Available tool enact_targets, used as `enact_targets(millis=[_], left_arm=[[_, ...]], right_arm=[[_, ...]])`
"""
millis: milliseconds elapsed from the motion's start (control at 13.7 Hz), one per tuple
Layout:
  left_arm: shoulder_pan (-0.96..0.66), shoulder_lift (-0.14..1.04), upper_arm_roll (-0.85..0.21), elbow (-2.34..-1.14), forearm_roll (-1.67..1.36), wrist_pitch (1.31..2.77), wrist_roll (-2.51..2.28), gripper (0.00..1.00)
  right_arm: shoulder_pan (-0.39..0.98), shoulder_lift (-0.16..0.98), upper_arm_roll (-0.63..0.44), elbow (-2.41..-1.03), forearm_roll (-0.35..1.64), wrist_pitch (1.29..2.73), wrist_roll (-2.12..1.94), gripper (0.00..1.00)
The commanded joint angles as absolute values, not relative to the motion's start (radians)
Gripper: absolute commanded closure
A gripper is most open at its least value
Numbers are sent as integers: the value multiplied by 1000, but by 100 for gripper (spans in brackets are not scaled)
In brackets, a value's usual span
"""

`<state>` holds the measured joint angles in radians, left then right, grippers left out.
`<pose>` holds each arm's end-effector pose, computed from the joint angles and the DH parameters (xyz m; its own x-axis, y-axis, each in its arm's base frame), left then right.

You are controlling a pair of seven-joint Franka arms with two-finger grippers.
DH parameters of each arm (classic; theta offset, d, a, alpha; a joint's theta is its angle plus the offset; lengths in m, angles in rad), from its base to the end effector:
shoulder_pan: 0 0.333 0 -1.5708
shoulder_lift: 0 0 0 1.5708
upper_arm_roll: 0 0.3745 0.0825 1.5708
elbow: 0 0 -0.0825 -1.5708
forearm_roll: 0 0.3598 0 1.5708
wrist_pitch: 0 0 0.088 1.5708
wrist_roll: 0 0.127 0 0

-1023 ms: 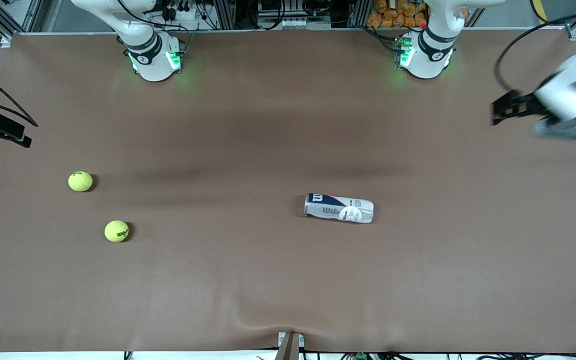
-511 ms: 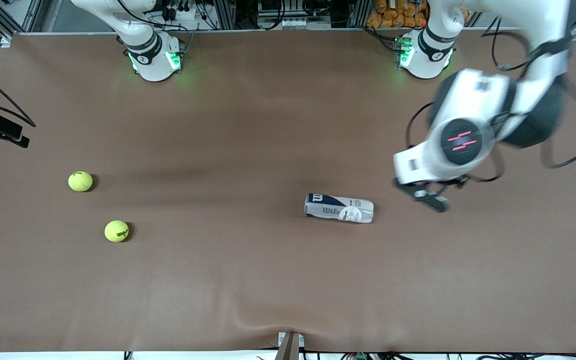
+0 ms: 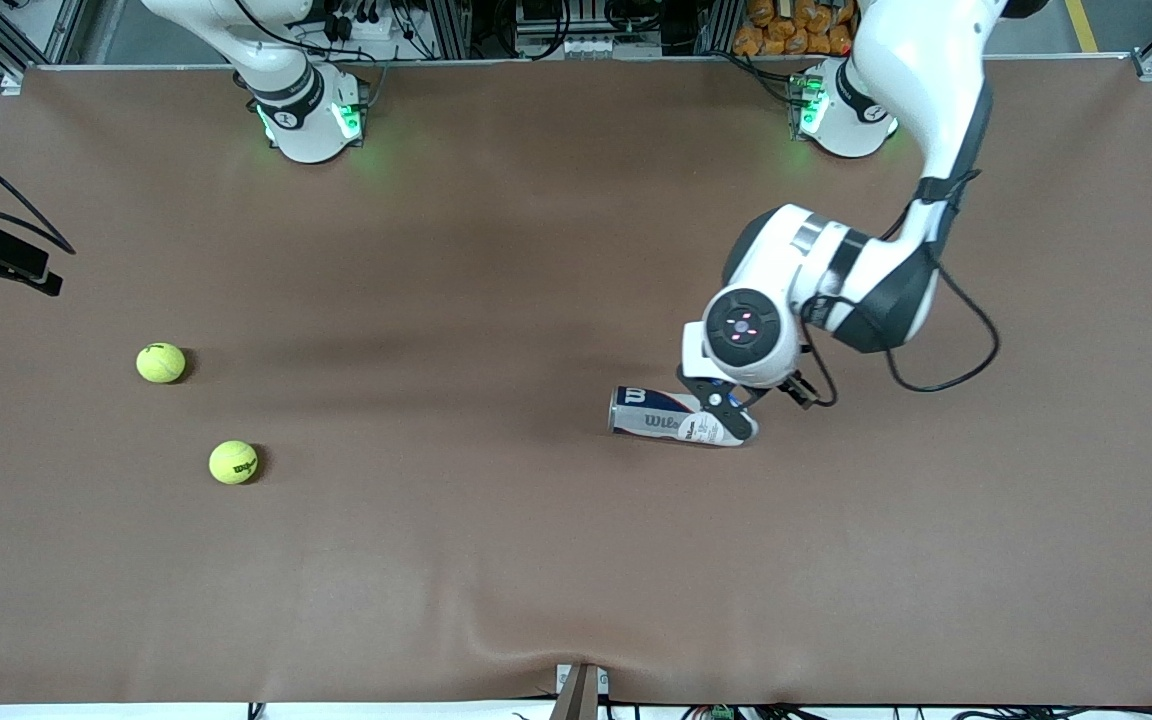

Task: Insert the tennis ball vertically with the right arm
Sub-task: 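Reach the left gripper down to the lying Wilson tube and grasp it, then lift the tube with the left gripper while the right gripper grasps a ball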

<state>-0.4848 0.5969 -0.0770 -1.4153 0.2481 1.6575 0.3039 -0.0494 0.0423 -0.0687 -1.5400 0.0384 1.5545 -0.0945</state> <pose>0.5957 -0.3278 0.3705 0.5656 -0.7292 -0.3851 -0.8054 -0.5888 -0.0679 0.5403 -0.0582 0.6528 0.9994 -0.0230 -0.0242 -0.0239 -0.9990 -0.0379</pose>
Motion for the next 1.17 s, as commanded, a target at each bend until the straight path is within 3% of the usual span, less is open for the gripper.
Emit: enact_targets(millis=[0, 511, 1096], left_arm=[[-521, 649, -69, -1385, 293, 1713, 432, 0], [-531, 700, -69, -1385, 357, 1893, 713, 0], [-581, 729, -69, -1388, 414, 1904, 787, 0]], right_arm=[[-46, 45, -64, -1542, 35, 1539, -107, 0], [-8, 37, -63, -1551, 14, 1485, -106, 0], [5, 32, -63, -1566, -8, 1491, -109, 0]])
